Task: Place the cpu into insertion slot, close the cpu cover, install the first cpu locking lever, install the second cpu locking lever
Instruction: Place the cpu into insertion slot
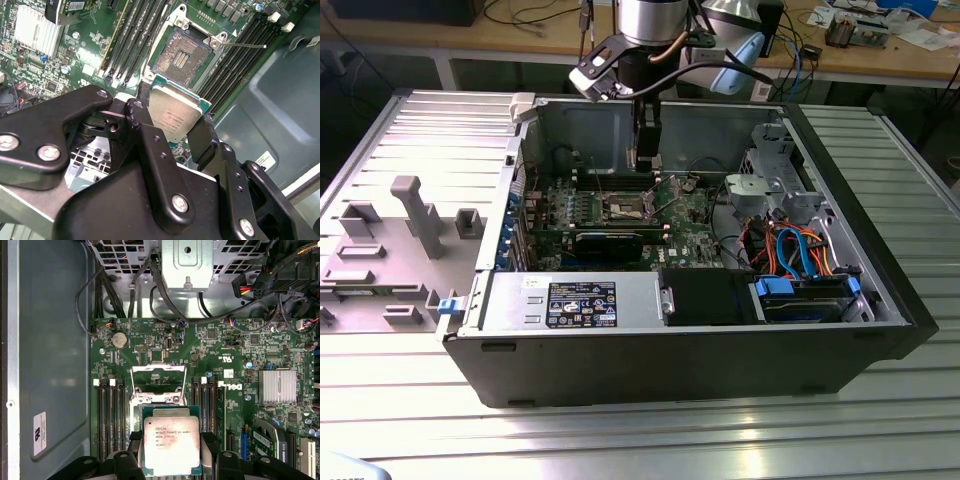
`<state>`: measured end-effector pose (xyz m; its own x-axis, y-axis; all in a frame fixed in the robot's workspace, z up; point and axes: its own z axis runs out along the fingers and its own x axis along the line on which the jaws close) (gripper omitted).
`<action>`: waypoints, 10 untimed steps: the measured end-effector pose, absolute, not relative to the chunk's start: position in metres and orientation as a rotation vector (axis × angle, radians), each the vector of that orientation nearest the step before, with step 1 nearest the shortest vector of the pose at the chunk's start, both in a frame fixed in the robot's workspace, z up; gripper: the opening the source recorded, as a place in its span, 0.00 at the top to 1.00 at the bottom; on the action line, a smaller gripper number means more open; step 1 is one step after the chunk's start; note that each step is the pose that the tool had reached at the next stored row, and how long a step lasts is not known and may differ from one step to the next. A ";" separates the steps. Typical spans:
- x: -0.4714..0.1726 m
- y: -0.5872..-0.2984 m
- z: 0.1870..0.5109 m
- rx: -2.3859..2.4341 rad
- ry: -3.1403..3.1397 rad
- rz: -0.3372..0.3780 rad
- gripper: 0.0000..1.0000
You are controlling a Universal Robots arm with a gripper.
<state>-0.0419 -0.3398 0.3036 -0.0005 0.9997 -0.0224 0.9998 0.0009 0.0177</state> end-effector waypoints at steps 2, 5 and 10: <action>-0.042 -0.340 0.303 2.201 2.202 -0.005 0.45; -0.042 -0.340 0.303 2.201 2.202 -0.005 0.45; -0.043 -0.340 0.302 2.201 2.202 -0.005 0.45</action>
<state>-0.0429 -0.3398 0.3021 -0.0006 0.9997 -0.0224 0.9998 0.0010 0.0177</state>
